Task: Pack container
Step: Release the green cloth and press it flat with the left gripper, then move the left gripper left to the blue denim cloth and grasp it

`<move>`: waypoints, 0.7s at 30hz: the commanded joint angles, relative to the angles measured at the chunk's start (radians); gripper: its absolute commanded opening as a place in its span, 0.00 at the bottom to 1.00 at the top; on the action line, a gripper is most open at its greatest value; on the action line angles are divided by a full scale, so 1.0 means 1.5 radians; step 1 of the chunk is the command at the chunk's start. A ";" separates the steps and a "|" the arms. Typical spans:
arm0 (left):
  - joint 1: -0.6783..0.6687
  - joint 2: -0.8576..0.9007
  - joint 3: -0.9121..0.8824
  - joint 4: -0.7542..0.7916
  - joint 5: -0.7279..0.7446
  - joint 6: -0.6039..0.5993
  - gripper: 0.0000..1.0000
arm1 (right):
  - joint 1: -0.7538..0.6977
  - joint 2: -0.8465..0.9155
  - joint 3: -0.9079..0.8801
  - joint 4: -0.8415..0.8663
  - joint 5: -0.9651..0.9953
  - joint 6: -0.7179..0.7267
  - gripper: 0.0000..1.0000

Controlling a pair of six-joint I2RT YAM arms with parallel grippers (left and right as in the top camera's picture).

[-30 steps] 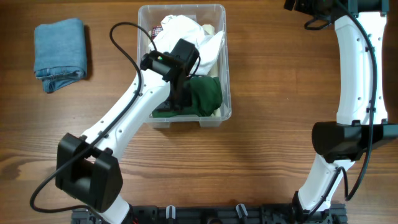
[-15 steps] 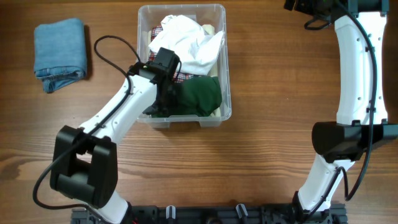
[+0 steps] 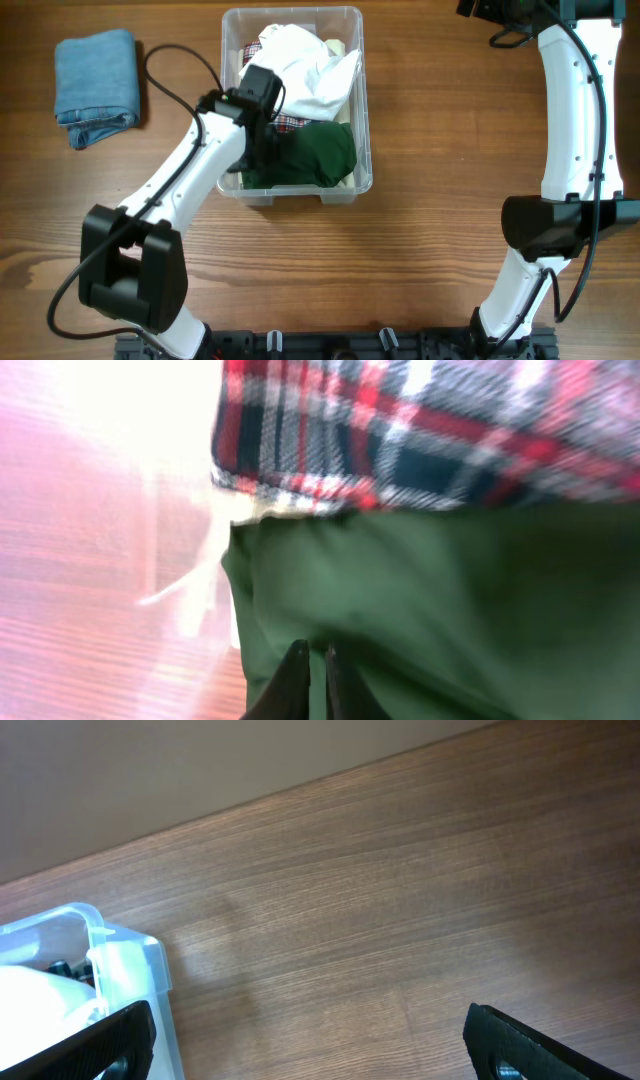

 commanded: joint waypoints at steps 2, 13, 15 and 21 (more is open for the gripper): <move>0.005 -0.030 0.121 -0.062 -0.011 0.016 0.18 | 0.000 0.006 0.000 0.000 0.006 0.008 1.00; 0.047 -0.105 0.156 -0.026 -0.089 0.115 0.82 | 0.000 0.006 0.000 0.000 0.006 0.008 1.00; 0.069 -0.104 0.156 0.006 -0.097 0.149 0.87 | 0.000 0.006 0.000 0.000 0.006 0.008 1.00; 0.171 -0.068 0.156 0.137 -0.189 0.190 0.90 | 0.000 0.006 0.000 0.000 0.006 0.008 1.00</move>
